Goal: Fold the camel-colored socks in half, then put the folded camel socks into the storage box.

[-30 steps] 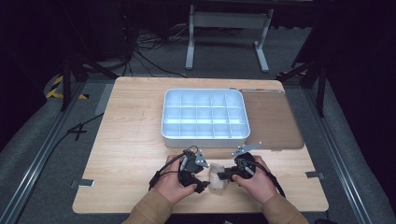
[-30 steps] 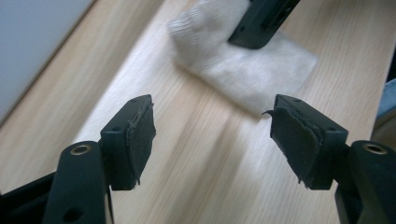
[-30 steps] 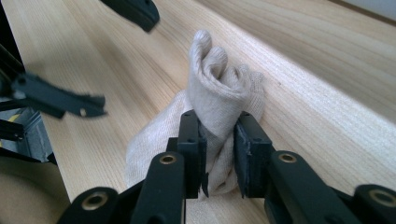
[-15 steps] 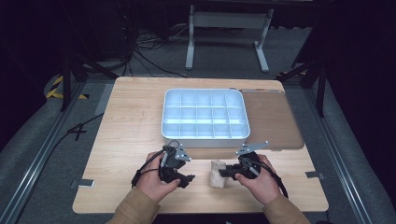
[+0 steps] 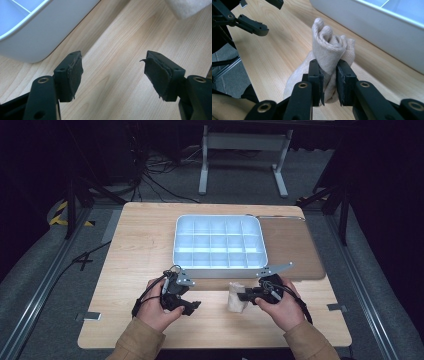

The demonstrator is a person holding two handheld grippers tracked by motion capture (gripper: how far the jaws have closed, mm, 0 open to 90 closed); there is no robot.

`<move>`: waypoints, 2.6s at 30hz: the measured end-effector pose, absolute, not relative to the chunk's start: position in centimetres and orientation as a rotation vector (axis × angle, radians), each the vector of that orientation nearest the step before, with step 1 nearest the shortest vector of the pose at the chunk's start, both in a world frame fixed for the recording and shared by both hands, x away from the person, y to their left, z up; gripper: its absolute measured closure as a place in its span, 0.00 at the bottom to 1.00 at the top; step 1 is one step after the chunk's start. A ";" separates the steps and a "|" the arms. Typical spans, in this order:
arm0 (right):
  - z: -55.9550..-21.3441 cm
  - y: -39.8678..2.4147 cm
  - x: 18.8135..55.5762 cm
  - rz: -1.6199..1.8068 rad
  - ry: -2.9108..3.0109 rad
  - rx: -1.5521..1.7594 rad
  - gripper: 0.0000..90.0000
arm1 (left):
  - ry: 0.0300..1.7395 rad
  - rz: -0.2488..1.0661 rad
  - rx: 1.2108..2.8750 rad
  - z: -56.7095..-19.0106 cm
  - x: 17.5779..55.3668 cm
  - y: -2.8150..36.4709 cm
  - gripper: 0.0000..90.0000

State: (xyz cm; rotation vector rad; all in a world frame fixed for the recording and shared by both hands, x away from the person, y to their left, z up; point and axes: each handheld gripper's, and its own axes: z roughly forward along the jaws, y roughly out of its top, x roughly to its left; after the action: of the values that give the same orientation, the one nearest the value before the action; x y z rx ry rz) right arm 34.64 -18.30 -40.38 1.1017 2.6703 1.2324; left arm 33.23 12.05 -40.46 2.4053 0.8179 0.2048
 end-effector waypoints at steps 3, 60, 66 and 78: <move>-39.8 -18.5 34.8 1.238 2.655 1.100 0.84 | 0.821 0.203 2.404 -40.4 33.3 12.2 0.35; -34.3 -21.3 41.2 1.142 2.494 1.046 0.84 | 0.848 0.207 2.392 -40.2 33.3 13.1 0.35; -34.7 -21.5 42.7 1.092 2.494 1.042 0.84 | 0.860 0.225 2.388 -40.3 33.1 13.5 0.35; -35.5 -21.9 45.2 0.978 2.488 1.024 0.83 | 0.869 0.229 2.383 -40.3 32.8 14.0 0.34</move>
State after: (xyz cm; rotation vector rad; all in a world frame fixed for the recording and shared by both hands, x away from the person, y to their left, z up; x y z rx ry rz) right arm 45.20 -21.94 -35.46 1.0240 2.4879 0.9778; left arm 32.78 14.05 -40.30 2.3828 0.8688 0.2294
